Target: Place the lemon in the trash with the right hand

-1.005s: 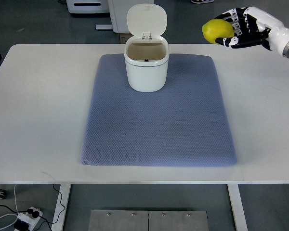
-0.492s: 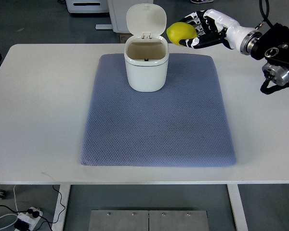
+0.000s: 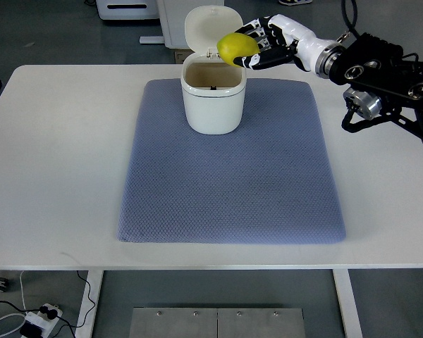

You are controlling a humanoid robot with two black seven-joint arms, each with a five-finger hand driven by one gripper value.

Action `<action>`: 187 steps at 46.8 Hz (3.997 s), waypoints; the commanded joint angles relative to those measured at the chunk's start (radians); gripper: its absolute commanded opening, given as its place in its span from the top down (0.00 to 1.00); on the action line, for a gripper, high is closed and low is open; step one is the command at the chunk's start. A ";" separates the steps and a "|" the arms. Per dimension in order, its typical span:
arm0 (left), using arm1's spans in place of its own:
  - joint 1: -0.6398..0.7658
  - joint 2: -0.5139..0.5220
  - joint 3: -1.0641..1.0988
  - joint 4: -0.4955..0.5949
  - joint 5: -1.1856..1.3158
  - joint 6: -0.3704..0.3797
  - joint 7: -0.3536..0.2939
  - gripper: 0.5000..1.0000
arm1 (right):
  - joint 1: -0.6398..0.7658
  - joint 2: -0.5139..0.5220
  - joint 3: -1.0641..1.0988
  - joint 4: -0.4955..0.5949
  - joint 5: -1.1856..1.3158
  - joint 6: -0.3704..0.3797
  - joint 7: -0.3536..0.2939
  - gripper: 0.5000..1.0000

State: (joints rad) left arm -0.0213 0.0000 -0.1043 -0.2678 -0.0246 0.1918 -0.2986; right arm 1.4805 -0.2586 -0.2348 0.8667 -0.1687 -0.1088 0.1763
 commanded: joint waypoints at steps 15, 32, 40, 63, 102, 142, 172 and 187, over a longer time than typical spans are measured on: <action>0.000 0.000 0.000 -0.001 0.000 0.000 0.000 0.00 | -0.002 0.133 -0.004 -0.163 0.001 0.015 -0.020 1.00; 0.001 0.000 0.000 0.001 0.000 0.000 0.000 0.00 | -0.005 0.196 -0.011 -0.216 0.000 0.023 -0.040 1.00; 0.000 0.000 0.000 0.001 0.000 0.000 0.000 0.00 | -0.016 0.223 -0.012 -0.264 0.000 0.038 -0.043 1.00; 0.000 0.000 0.000 -0.001 0.000 0.000 0.001 0.00 | -0.025 0.231 -0.012 -0.276 -0.006 0.040 -0.043 1.00; 0.000 0.000 0.000 -0.001 0.000 0.000 0.000 0.00 | -0.009 0.216 -0.011 -0.262 -0.014 0.041 -0.001 0.01; 0.001 0.000 0.000 -0.001 0.000 0.000 0.000 0.00 | 0.053 -0.175 -0.003 0.224 -0.014 0.038 0.018 0.00; 0.000 0.000 0.000 0.001 0.000 0.000 0.001 0.00 | -0.219 -0.447 0.213 0.215 -0.003 0.043 0.160 0.00; 0.000 0.000 0.000 -0.001 0.000 0.000 0.000 0.00 | -0.465 -0.427 0.477 0.173 0.092 0.073 0.149 0.00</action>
State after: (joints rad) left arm -0.0216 0.0000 -0.1044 -0.2678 -0.0246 0.1918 -0.2984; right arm 1.0428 -0.6925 0.2117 1.0597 -0.1078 -0.0444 0.3332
